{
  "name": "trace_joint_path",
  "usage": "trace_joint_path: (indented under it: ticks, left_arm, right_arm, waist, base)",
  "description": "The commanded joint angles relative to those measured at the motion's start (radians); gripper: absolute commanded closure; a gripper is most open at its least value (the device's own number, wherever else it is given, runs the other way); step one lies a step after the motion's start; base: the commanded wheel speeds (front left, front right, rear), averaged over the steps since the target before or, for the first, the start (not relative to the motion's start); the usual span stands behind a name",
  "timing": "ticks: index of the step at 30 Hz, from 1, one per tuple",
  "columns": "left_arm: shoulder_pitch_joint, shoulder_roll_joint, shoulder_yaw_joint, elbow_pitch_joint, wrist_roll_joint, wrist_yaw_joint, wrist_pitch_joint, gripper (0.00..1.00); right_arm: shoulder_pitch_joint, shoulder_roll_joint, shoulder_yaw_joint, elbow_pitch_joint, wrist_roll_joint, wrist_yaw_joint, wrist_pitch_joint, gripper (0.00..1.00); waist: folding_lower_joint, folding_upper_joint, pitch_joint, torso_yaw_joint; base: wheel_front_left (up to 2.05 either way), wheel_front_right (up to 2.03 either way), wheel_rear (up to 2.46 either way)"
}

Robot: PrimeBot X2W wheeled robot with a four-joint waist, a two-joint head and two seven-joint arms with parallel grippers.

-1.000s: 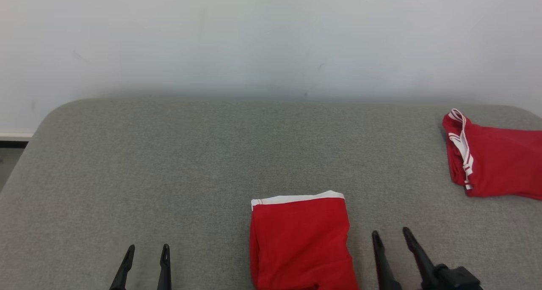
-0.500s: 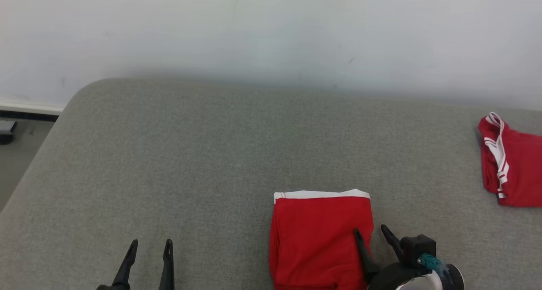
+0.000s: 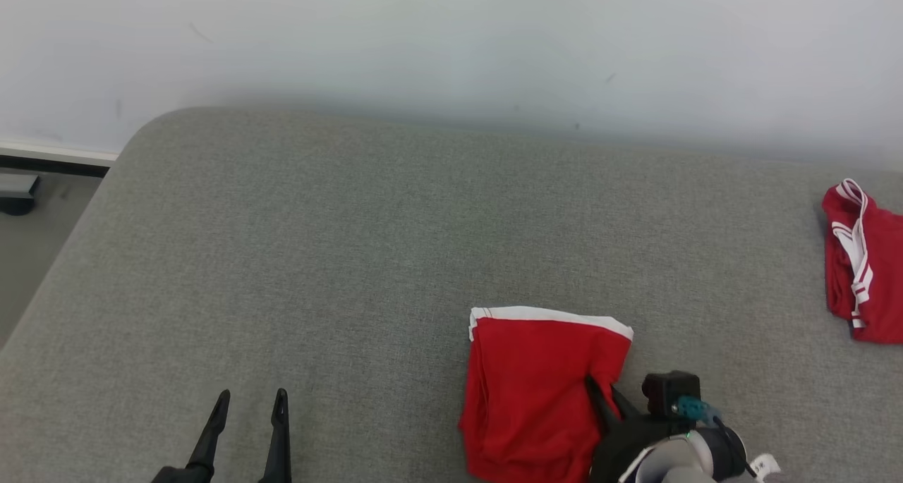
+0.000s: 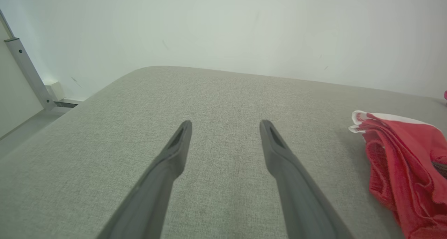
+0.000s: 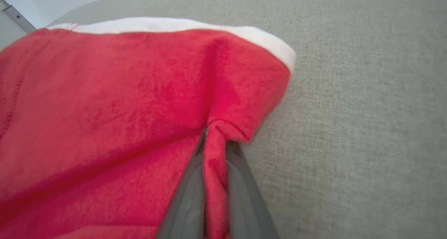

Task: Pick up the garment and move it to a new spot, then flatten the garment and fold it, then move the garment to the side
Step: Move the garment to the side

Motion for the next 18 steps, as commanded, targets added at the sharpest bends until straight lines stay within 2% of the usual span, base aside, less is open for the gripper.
trace_joint_path:
  ticks: [1, 8, 14, 18]
  left_arm:
    - [-0.007, -0.002, 0.001, -0.002, -0.014, -0.001, -0.003, 0.0]
    - [-0.027, -0.002, -0.009, -0.008, -0.018, -0.001, -0.003, 0.0]
    - [-0.066, -0.001, -0.022, -0.018, -0.023, -0.001, -0.003, 0.0]
    - [-0.09, 0.02, -0.035, -0.024, -0.032, -0.001, -0.003, 0.0]
  right_arm:
    - [-0.021, -0.003, -0.008, 0.022, -0.018, -0.003, 0.003, 1.0]
    - [-0.154, -0.089, -0.012, 0.037, -0.092, -0.003, 0.017, 1.0]
    - [-0.276, -0.23, 0.029, 0.01, -0.14, -0.003, 0.095, 1.0]
    - [-0.343, -0.33, 0.077, -0.039, -0.143, -0.003, 0.165, 1.0]
  waist:
    - [-0.0001, 0.0, 0.003, -0.008]
    - [-0.0001, 0.0, 0.047, -0.038]
    - [-0.0001, 0.0, 0.118, -0.069]
    - [-0.0001, 0.0, 0.159, -0.097]
  base:
    - [0.0, 0.0, 0.0]
    - [0.0, 0.0, 0.0]
    - [0.0, 0.0, 0.0]
    - [0.0, 0.0, 0.0]
